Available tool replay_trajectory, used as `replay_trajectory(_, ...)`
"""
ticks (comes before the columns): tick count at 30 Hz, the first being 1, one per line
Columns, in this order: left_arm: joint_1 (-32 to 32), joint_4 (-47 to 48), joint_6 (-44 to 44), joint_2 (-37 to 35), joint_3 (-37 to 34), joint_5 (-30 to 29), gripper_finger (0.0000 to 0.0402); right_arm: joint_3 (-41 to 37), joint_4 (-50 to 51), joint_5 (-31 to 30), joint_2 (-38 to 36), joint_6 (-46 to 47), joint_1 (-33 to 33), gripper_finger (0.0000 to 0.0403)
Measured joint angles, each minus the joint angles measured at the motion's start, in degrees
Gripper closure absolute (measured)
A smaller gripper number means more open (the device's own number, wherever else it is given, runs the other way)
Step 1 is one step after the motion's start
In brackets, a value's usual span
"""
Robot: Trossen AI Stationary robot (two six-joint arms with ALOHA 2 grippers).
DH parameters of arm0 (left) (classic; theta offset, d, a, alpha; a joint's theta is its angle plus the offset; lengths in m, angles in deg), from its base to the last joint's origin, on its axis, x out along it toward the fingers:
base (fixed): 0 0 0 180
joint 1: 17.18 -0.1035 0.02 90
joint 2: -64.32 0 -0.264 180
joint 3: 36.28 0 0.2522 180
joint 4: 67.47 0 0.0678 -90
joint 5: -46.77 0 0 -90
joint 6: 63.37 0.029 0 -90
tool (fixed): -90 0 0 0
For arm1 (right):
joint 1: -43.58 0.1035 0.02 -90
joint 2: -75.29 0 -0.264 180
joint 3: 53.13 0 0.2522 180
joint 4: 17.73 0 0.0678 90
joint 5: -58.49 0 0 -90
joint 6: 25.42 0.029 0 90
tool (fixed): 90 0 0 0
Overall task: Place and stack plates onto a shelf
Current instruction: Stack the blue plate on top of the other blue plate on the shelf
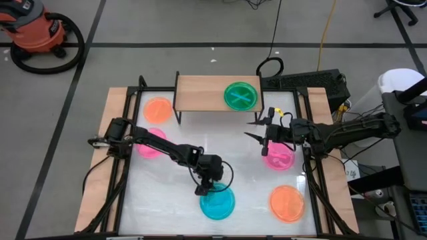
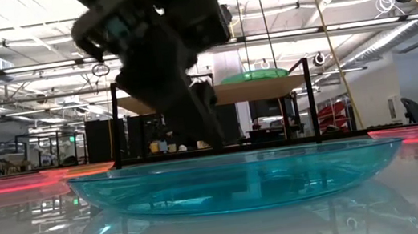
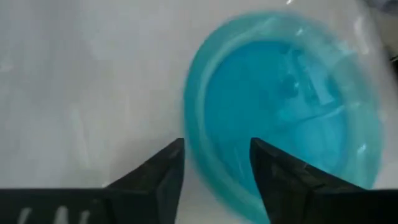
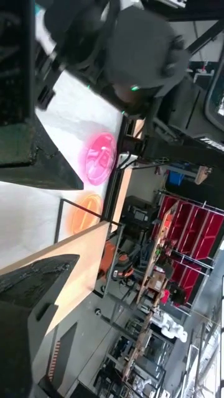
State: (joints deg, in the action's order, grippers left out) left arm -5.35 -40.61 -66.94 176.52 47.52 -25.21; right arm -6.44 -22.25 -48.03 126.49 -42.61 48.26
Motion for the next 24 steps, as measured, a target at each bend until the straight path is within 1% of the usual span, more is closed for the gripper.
replay_trajectory(3,-0.24,0.14,-0.23,0.7,0.69,-0.22,0.0185,0.0,0.12,0.01,0.0,0.0,-0.01,0.0243)
replay_trajectory(6,-0.28,0.57,-1.04,0.72,0.69,-0.13,0.0173,0.0,0.09,0.03,0.0,0.0,-0.01,0.0243)
replay_trajectory(16,1.19,2.06,-1.35,0.81,0.69,-0.14,0.0172,0.0,0.13,0.06,0.02,0.04,-0.01,0.0243)
replay_trajectory(21,1.27,2.15,-1.96,1.29,0.67,-1.15,0.0172,0.0,0.12,0.06,0.03,0.24,-0.01,0.0243)
replay_trajectory(24,1.27,2.12,-2.15,1.22,0.67,-3.09,0.0187,0.0,0.13,0.06,0.02,0.26,-0.01,0.0243)
